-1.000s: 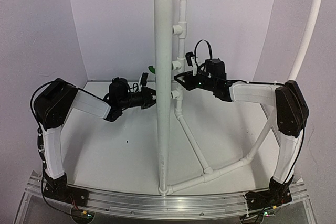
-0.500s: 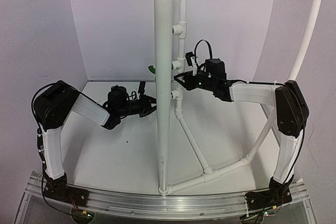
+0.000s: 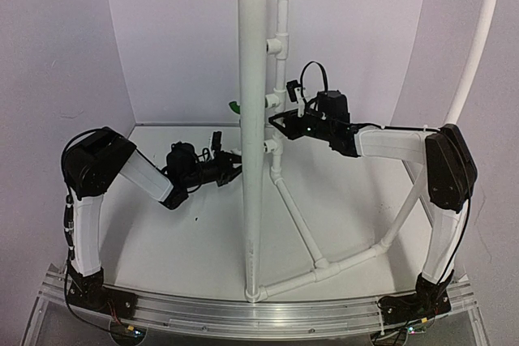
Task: Install the water faucets
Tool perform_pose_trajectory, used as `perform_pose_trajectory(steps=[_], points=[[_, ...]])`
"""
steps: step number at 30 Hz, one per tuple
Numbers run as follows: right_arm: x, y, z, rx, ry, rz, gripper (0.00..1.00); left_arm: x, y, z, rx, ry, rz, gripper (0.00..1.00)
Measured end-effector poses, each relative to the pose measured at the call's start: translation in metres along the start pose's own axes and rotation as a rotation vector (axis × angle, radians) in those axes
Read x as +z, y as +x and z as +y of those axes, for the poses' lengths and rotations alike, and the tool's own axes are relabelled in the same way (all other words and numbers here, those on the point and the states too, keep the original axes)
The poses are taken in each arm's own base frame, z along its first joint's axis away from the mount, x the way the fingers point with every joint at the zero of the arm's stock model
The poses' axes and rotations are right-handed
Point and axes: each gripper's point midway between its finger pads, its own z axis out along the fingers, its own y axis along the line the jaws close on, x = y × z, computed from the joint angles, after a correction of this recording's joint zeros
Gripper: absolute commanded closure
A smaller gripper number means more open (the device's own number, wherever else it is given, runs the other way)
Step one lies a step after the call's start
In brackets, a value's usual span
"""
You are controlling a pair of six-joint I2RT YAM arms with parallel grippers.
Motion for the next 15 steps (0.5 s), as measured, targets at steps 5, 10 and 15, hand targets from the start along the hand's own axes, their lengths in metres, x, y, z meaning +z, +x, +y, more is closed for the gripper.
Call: perform_pose_trajectory(steps=[5, 10, 15], points=[[0.0, 0.0, 0.0, 0.0, 0.0, 0.0, 1.0, 0.001, 0.003, 0.004, -0.01, 0.012, -0.004, 0.88], [0.0, 0.0, 0.0, -0.001, -0.001, 0.001, 1.0, 0.0, 0.005, 0.008, -0.029, 0.027, -0.02, 0.89], [0.0, 0.0, 0.0, -0.002, -0.002, 0.001, 1.0, -0.002, 0.011, 0.027, -0.074, -0.008, -0.026, 0.92]])
